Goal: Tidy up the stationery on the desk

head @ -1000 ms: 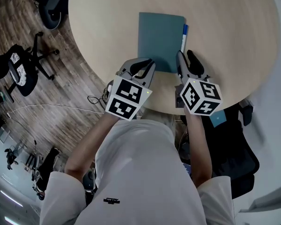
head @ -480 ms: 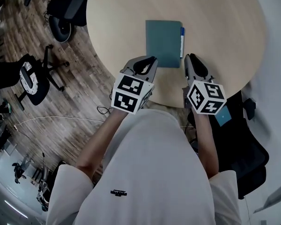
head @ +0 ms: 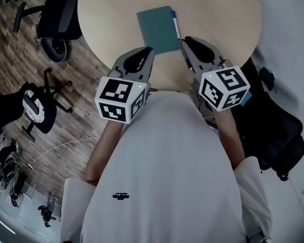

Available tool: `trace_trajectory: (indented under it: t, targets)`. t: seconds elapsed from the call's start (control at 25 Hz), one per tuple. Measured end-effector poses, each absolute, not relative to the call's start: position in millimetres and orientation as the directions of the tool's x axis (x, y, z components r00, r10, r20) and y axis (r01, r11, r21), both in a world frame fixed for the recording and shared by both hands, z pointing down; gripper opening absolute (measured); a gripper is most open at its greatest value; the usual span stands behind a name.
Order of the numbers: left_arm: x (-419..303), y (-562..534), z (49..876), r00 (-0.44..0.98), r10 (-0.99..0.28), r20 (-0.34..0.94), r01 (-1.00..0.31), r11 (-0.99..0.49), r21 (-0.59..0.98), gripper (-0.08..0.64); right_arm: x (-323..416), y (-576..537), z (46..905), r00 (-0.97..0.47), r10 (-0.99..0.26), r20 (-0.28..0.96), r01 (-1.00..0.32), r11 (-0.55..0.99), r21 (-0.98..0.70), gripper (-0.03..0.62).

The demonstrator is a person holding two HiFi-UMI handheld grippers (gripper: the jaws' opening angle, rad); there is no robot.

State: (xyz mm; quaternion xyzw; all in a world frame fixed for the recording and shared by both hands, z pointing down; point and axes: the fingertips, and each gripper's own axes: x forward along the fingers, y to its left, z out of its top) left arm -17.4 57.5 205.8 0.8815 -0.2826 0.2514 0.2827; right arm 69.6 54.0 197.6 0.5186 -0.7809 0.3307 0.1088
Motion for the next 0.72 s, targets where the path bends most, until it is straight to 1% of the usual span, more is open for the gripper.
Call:
trace_trajectory:
  t: [0.2, 0.4, 0.56, 0.72]
  targets:
    - [-18, 74, 180, 0.764, -0.301, 0.571, -0.600, -0.659, 0.455, 0.031, 72, 72, 160, -0.453, -0.750, 0.482, -0.871, 0.256, -0.419, 0.071]
    - [-10, 94, 153, 0.795, -0.257, 0.549, -0.537, -0.720, 0.440, 0.031, 82, 90, 138, -0.465, -0.750, 0.471, -0.865, 0.269, -0.425, 0.071]
    - [1, 109, 145, 0.802, -0.246, 0.544, -0.512, -0.754, 0.412, 0.031, 91, 100, 127, -0.390, -0.796, 0.462, -0.902, 0.228, -0.367, 0.071]
    - [9, 114, 143, 0.809, -0.264, 0.525, -0.513, -0.753, 0.411, 0.031, 85, 104, 124, -0.299, -0.842, 0.448, -0.936, 0.166, -0.312, 0.054]
